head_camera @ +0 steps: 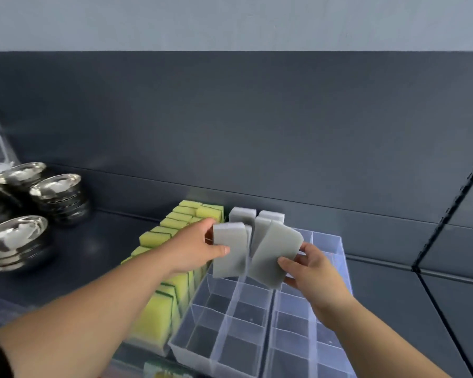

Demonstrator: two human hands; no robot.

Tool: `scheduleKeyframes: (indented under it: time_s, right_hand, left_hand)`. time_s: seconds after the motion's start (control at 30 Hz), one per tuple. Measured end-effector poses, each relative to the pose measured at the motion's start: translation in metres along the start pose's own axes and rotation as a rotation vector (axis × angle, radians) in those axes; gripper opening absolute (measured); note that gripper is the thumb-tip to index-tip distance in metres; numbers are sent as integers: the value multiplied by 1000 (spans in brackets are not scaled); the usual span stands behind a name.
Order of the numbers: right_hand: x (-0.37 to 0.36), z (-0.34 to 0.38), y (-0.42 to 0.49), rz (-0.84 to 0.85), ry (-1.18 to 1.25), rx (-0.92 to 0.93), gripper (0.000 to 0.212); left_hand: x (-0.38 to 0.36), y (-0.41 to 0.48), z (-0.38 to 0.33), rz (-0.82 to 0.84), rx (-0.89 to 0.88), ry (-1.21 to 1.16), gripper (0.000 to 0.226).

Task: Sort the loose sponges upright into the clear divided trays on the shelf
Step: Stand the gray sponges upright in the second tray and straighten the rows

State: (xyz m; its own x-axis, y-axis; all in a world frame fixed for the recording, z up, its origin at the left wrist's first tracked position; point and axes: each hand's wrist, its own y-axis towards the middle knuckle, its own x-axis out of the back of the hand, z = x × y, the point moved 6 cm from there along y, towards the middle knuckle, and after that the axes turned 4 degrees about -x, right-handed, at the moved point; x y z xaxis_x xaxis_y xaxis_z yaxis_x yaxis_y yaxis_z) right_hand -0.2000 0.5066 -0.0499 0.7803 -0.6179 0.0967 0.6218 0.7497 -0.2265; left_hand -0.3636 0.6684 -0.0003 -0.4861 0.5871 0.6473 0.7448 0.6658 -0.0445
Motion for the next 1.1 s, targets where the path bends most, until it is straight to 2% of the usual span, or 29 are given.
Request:
scheduleKeyframes:
  time_s: [0.1,0.23,0.37,0.53,0.7,0.83,1.0,1.1]
  right_hand:
    - [-14,2,0,-96,-106,-5,29]
    - [-20,10,-4,-217,-258,20,43]
    - [-26,16,-7,-221,-368,39,46]
    - [-36,15,-8,-194,-519,58,52]
    - [-30,15,-8,-279,-450,43,59]
    - [-35,14,-7,-262,-561,69,57]
    - [-26,11,-5,-282,-431,25,50]
    - [-25,11,-3,-292,-451,34,51]
  left_hand:
    - [3,14,9,92,-31,47,30]
    - [7,29,11,111,-92,135,39]
    - [2,34,12,203,-161,220,42]
    - [3,34,3,239,-280,312,45]
    - [1,32,2,322,-276,336,54]
    - [-8,29,-2,312,-355,457,54]
    - [-7,30,-3,280,-331,382,46]
    - [-4,30,0,250,-316,375,40]
